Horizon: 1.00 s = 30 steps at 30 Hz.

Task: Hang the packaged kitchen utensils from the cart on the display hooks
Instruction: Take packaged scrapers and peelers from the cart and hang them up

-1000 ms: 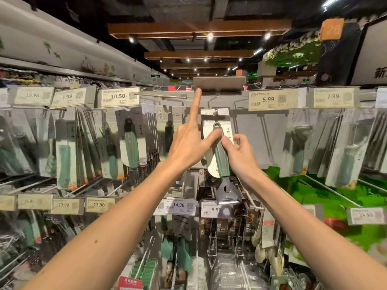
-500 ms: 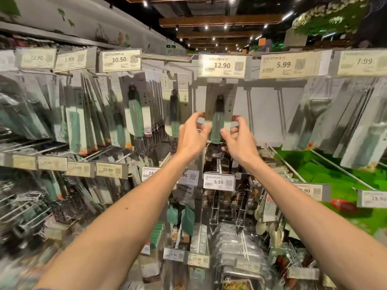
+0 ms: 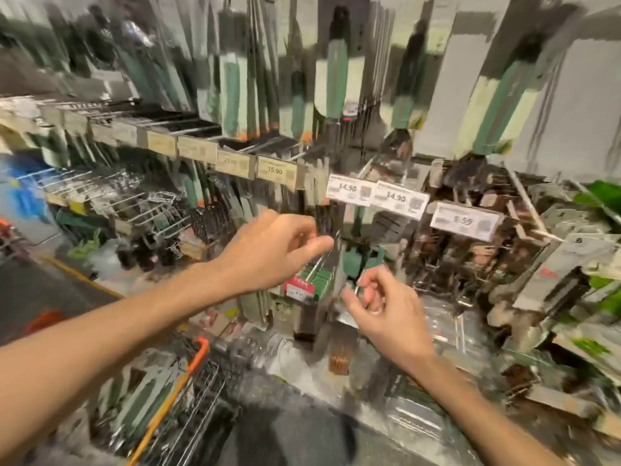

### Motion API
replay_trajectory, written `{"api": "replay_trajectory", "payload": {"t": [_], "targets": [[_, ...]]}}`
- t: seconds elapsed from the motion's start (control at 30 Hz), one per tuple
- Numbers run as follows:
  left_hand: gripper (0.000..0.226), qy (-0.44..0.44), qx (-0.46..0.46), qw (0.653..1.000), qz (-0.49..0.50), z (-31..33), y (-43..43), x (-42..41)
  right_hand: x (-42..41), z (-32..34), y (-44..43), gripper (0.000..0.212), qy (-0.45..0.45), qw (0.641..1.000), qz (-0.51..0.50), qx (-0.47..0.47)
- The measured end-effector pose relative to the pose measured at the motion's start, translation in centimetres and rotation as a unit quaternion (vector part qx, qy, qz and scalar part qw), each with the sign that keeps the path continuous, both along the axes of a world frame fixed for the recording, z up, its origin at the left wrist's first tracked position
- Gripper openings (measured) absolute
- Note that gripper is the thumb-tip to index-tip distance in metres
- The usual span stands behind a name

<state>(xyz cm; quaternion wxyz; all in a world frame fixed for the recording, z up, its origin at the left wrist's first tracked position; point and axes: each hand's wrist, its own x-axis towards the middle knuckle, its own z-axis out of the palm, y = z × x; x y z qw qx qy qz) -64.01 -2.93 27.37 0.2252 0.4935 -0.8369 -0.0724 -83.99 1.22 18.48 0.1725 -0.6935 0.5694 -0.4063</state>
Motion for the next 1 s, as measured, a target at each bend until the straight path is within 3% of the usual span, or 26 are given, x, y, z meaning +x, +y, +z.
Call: {"api": "replay_trajectory", "payload": {"t": [0.1, 0.23, 0.33, 0.53, 0.63, 0.73, 0.9, 1.0], "targets": [[0.039, -0.123, 0.064, 0.989, 0.045, -5.3, 5.2, 8.5, 7.9, -6.4, 2.9, 0.019, 0.053, 0.988, 0.108, 0.097], [0.035, -0.197, 0.153, 0.961, 0.116, -12.6, 11.6, 18.8, 17.4, -12.1, 6.7, 0.041, 0.086, 0.959, 0.205, 0.174], [0.04, -0.225, 0.222, 0.935, 0.158, -17.5, 16.6, 26.6, 25.1, -15.1, 9.5, 0.042, 0.187, 0.926, 0.251, 0.213], [0.033, -0.204, 0.295, 0.916, 0.179, -24.2, 21.1, 38.2, 37.7, -20.3, 12.3, 0.043, 0.279, 0.877, 0.274, 0.28], [0.034, -0.15, 0.335, 0.909, 0.199, -27.4, 20.7, 42.2, 41.7, -21.9, 12.2, 0.049, 0.318, 0.853, 0.264, 0.318], [0.04, -0.111, 0.367, 0.902, 0.197, -30.9, 19.2, 45.3, 44.7, -24.0, 11.3, 0.037, 0.3, 0.853, 0.251, 0.346], [0.017, -0.082, 0.415, 0.881, 0.215, -35.1, 15.1, 49.2, 48.3, -28.5, 8.7, 0.028, 0.266, 0.866, 0.209, 0.369], [0.02, -0.038, 0.455, 0.861, 0.225, -37.6, 11.9, 51.8, 50.4, -31.0, 5.7, 0.026, 0.259, 0.848, 0.174, 0.428]]}}
